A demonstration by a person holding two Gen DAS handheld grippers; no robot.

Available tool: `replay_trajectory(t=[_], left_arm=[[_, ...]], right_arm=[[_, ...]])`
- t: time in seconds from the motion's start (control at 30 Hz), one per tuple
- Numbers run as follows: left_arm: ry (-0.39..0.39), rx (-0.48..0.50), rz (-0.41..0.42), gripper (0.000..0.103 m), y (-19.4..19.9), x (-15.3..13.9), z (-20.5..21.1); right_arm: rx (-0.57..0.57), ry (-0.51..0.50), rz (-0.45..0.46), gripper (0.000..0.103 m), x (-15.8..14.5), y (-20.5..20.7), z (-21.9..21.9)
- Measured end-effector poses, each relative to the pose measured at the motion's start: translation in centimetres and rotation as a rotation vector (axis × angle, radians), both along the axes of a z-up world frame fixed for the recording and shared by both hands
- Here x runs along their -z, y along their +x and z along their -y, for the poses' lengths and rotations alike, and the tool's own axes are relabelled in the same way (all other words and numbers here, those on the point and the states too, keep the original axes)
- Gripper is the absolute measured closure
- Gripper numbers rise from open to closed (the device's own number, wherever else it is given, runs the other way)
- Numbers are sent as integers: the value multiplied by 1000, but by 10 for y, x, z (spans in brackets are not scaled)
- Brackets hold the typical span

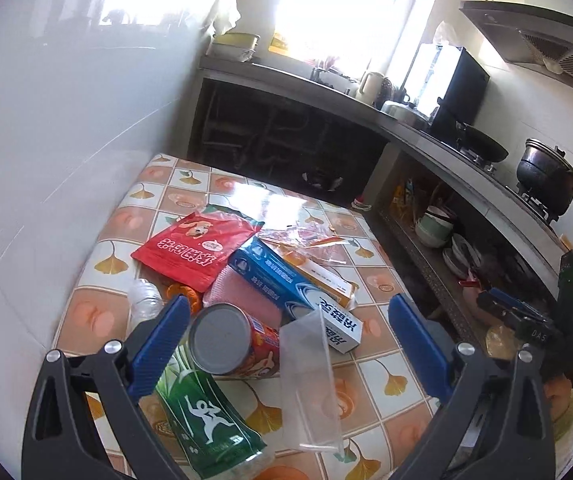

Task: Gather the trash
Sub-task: 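Return both tools to the table, then grasp the clear plastic bag with the right tool while the left tool grasps another clear bag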

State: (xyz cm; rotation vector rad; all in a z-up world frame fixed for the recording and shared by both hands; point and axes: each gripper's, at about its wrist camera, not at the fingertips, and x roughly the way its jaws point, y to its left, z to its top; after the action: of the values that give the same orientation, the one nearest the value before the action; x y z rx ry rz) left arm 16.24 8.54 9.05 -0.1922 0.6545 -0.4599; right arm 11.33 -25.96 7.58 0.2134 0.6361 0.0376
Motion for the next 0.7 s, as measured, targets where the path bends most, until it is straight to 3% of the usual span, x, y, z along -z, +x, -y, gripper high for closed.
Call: replay_trajectory(t=[0.23,0.47,0.7], left_arm=[[1,-79,-25,6,37,3,-17],[-5,-127,-61,6,69,10,-29],[-4,-102,-90,6,87,15,-24]], right_arm=[[-109,259,-82,8,0,65,23],[-223,600,-259,8,23,152,27],[-195,805,-484,27,82,235,16]])
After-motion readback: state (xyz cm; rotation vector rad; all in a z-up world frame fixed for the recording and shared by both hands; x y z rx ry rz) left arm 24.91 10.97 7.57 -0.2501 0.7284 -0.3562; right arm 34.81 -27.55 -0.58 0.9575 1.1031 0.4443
